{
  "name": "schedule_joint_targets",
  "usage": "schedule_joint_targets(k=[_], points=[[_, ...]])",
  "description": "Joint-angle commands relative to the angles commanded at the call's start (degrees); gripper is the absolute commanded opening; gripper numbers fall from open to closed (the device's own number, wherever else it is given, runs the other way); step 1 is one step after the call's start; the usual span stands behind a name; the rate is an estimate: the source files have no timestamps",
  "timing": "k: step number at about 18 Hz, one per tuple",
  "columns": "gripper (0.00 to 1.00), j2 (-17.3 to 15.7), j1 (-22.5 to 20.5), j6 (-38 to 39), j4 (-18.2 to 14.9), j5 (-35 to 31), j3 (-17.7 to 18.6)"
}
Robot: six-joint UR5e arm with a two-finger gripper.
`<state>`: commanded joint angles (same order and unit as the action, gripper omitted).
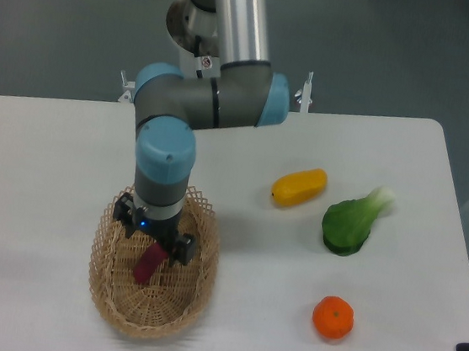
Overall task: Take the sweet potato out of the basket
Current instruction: 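Lower the gripper onto the sweet potato and close on it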
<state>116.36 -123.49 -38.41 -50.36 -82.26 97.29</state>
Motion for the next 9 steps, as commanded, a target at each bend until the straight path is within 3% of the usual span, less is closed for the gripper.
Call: schedule_joint_targets(k=[9], points=[[1.00,2.1,0.2,-0.1,0.1,-2.1,0.0]])
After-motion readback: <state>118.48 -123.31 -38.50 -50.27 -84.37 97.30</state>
